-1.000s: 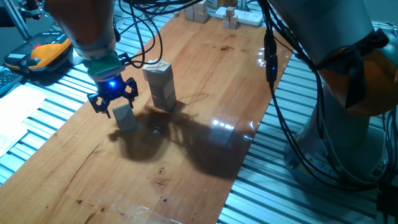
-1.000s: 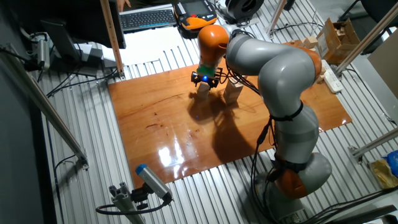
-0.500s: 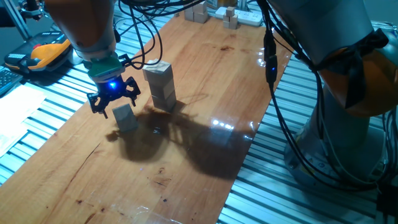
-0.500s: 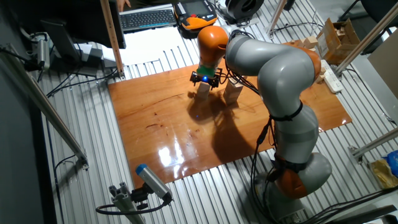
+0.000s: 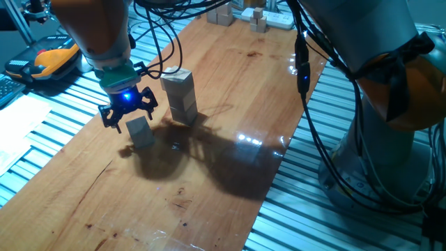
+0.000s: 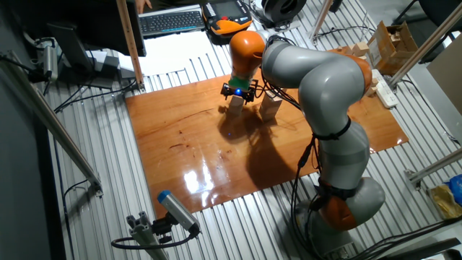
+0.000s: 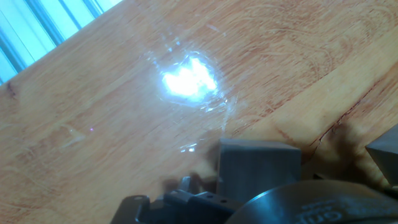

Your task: Stack the blocks in a vertical line of five

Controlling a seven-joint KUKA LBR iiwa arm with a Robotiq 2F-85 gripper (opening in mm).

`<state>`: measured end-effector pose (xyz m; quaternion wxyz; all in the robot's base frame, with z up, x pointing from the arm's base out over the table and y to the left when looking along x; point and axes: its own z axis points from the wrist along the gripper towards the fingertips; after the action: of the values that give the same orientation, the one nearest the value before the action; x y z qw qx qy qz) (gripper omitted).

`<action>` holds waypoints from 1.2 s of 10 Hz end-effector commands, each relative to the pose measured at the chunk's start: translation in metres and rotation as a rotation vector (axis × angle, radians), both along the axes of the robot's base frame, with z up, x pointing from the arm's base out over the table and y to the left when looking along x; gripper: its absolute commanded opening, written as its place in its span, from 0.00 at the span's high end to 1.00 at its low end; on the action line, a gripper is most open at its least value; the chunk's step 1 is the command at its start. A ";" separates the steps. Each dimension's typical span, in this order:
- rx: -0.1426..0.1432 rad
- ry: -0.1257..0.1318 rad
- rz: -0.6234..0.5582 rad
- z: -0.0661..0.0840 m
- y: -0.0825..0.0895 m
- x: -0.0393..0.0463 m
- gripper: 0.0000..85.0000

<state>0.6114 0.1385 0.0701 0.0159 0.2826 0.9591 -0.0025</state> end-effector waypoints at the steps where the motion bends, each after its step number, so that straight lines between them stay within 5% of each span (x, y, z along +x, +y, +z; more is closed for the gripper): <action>1: 0.000 0.000 -0.002 -0.001 0.000 0.0000 0.00; 12: -0.013 -0.008 -0.005 -0.008 -0.005 0.0026 0.00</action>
<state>0.6140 0.1333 0.0617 0.0219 0.2853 0.9582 -0.0076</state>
